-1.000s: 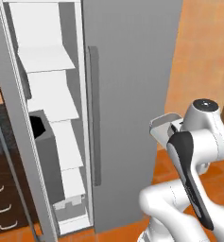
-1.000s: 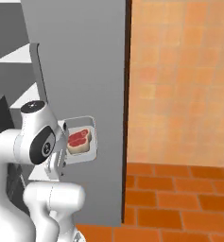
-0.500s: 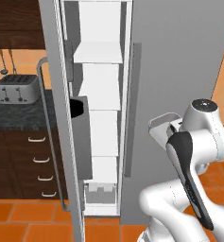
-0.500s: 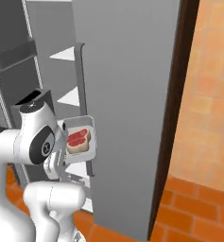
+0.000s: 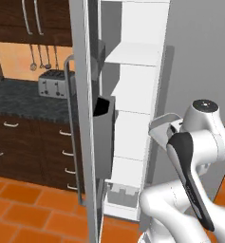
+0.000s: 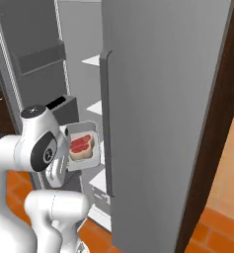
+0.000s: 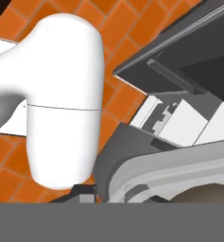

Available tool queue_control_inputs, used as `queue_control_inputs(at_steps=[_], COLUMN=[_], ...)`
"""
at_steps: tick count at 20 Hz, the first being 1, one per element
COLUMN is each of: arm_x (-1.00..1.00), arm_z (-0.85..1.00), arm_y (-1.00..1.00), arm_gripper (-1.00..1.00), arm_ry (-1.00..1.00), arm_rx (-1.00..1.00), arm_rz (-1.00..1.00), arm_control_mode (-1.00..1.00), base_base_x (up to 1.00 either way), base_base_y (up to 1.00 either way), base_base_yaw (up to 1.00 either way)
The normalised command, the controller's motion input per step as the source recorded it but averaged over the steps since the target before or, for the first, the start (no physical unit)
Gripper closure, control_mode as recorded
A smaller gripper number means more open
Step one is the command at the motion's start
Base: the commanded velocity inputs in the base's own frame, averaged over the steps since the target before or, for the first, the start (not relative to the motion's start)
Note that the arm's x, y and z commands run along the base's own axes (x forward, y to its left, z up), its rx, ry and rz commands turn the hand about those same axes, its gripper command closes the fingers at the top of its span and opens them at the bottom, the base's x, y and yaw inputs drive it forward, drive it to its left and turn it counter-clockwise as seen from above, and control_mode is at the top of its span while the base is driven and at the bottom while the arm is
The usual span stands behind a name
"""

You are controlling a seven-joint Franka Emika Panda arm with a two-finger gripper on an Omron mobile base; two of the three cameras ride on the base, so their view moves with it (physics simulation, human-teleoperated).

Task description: Take the meat container that has the steak and place it on the second highest rack of the freezer. Then take the vegetable container that has the sweet potato and mushroom and place it on the highest rack of the freezer.

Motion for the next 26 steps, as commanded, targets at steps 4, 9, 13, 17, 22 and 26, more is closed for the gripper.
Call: queue_control_inputs(at_steps=[4, 9, 13, 17, 22, 26], arm_x=[0.00, 0.00, 0.09, 0.06, 0.00, 0.20], arm_z=[0.00, 0.00, 0.07, 0.41, 0.49, 0.10], arm_y=[0.00, 0.00, 0.00, 0.00, 0.30, 0.26], arm_gripper=[1.00, 1.00, 1.00, 1.00, 1.00, 1.00], arm_ry=[0.00, 0.00, -0.03, -0.13, -0.10, 0.03], arm_rx=[0.00, 0.00, 0.00, 0.00, -0.01, 0.02], arm_rz=[0.00, 0.00, 0.02, 0.00, -0.05, -0.24], arm_control_mode=[1.00, 1.00, -1.00, -1.00, -1.00, -1.00], base_base_x=[0.52, 0.48, 0.32, 0.00, 0.00, 0.00], base_base_y=[-0.27, -0.25, -0.02, 0.00, 0.00, 0.00], base_base_yaw=[0.35, 0.31, 0.12, 0.00, 0.00, 0.00])
